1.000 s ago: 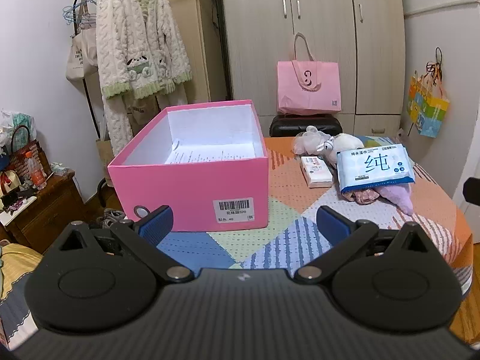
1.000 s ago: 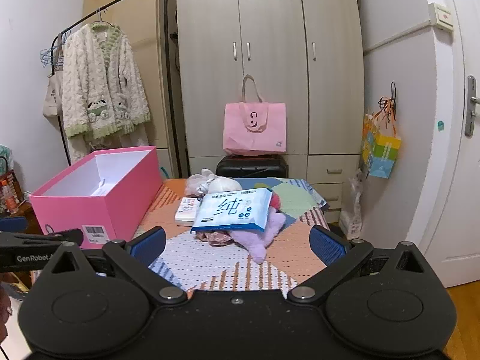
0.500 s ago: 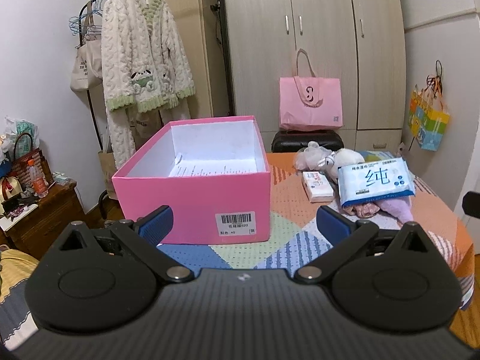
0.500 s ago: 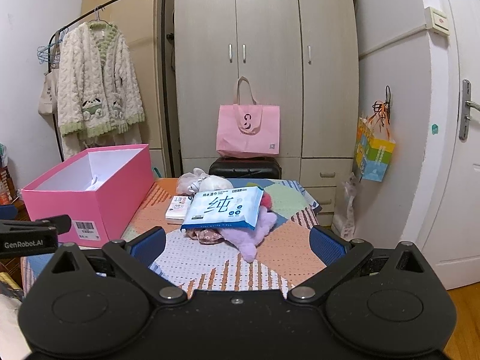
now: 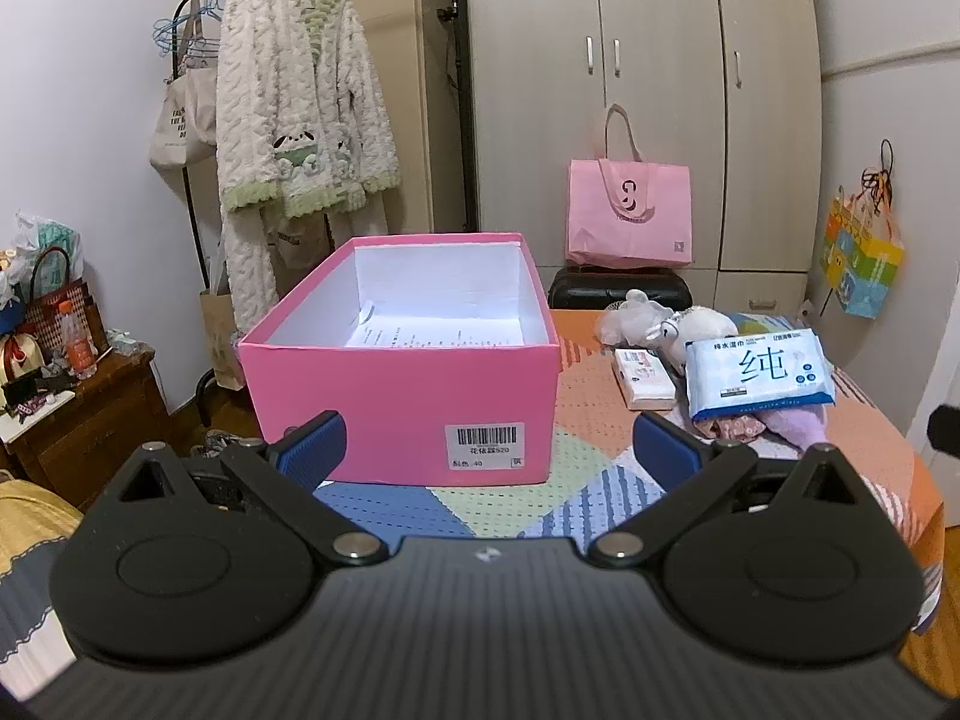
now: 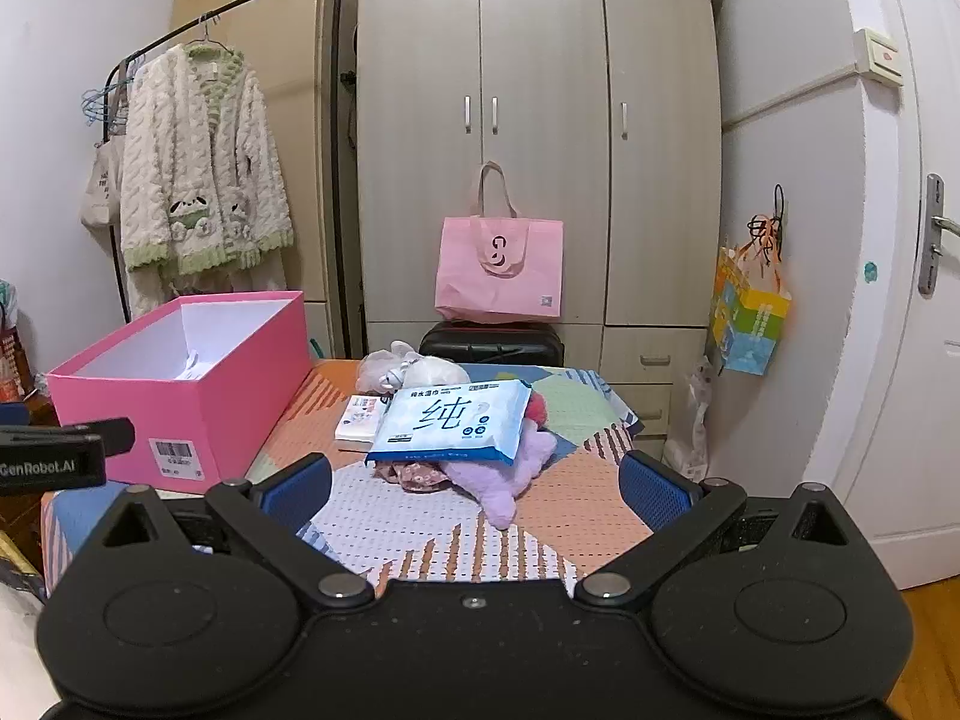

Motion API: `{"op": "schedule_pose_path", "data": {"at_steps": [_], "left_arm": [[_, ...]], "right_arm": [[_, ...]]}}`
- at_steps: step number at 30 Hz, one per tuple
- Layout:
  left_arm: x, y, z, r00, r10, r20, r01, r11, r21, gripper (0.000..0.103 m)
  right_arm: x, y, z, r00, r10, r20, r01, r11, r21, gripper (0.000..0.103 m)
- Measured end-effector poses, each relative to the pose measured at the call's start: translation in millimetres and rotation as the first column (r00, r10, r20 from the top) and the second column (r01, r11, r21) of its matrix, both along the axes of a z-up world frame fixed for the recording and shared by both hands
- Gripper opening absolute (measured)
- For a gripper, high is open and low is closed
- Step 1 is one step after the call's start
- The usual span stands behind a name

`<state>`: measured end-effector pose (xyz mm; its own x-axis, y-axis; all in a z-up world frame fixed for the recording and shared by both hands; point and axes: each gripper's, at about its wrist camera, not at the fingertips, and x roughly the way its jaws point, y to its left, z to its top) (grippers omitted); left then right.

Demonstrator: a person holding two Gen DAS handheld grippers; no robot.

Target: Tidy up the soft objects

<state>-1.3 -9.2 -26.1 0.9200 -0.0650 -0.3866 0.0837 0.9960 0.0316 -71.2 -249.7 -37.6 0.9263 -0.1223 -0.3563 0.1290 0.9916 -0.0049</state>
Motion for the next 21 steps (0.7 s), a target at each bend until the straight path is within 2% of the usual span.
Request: {"op": "schedule_pose_path", "data": {"at_steps": [21], "left_arm": [[2.3, 4.3, -6.7, 1.0, 0.014, -0.026, -0.014, 1.0, -0.002, 0.103]], "right_arm": [[1.9, 3.0, -3.1, 1.0, 0.01, -0.006, -0.01, 1.0, -0.014, 0.103]]}}
